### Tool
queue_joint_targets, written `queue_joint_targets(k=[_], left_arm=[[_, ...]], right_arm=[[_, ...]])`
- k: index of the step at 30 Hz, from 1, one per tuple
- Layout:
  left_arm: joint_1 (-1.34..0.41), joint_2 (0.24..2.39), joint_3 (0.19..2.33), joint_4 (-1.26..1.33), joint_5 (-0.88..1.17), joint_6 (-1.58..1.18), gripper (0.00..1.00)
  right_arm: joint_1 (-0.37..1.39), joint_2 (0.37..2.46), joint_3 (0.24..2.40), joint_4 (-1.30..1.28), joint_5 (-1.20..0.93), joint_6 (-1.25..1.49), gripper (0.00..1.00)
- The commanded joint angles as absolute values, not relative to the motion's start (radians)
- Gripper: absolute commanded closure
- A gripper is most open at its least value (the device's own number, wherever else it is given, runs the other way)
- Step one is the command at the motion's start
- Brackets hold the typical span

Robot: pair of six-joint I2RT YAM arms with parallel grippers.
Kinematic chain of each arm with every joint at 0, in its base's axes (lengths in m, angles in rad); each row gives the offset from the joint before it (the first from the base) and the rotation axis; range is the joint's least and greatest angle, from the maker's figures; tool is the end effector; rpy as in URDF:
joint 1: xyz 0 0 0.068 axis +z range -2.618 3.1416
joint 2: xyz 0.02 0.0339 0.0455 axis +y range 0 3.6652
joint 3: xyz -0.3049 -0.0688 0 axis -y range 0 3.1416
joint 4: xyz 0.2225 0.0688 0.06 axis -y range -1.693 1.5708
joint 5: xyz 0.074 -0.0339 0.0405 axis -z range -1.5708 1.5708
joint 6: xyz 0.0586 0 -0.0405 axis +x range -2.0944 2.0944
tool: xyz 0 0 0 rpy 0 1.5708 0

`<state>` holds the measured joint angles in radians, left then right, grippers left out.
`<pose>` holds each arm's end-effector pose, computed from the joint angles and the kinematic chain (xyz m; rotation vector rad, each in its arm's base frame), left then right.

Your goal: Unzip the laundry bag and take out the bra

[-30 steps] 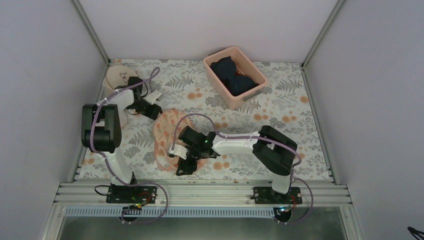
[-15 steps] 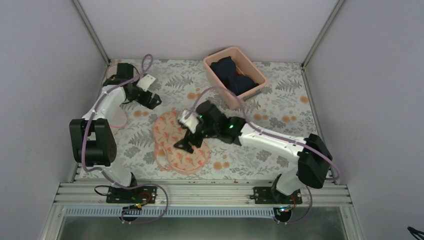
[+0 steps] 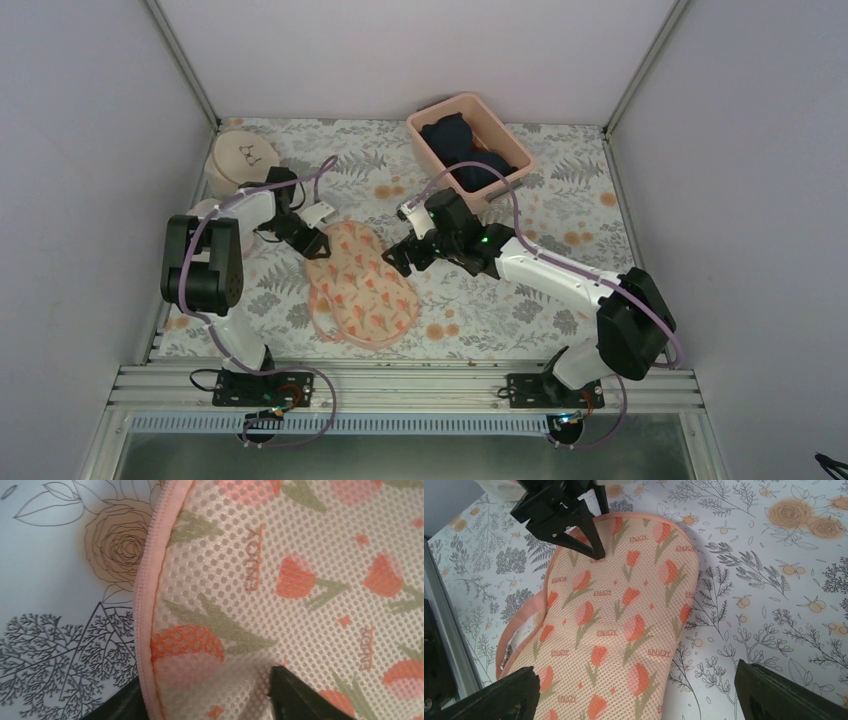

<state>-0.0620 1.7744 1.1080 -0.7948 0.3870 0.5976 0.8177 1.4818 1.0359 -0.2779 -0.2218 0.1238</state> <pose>0.3057 -0.0411 0.1942 0.9660 2.7262 -0.5045 0.2079 0.2407 0.2885 -0.9230 2.2008 0.7239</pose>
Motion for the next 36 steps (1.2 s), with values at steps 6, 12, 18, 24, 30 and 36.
queue_joint_targets(k=[6,12,18,24,30,36], left_arm=[[-0.063,1.807,1.155,-0.802,0.417,0.618,0.98],[-0.063,1.827,1.255,-0.746,0.32,0.593,0.98],[-0.061,1.854,1.314,-0.727,0.304,0.58,0.98],[-0.064,1.835,1.283,-0.726,0.347,0.588,0.98],[-0.068,1.832,1.272,-0.698,0.307,0.59,0.98],[-0.068,1.864,1.347,-0.698,0.267,0.585,0.89]], right_arm=[[0.82,1.45,1.026,-0.26,-0.171,0.154,0.0],[0.817,1.417,1.022,-0.273,-0.136,0.152,0.0],[0.806,1.383,1.004,-0.273,-0.124,0.156,0.0],[0.801,1.405,0.998,-0.267,-0.187,0.158,0.0],[0.8,1.431,1.008,-0.267,-0.188,0.166,0.0],[0.799,1.406,1.005,-0.27,-0.181,0.168,0.0]])
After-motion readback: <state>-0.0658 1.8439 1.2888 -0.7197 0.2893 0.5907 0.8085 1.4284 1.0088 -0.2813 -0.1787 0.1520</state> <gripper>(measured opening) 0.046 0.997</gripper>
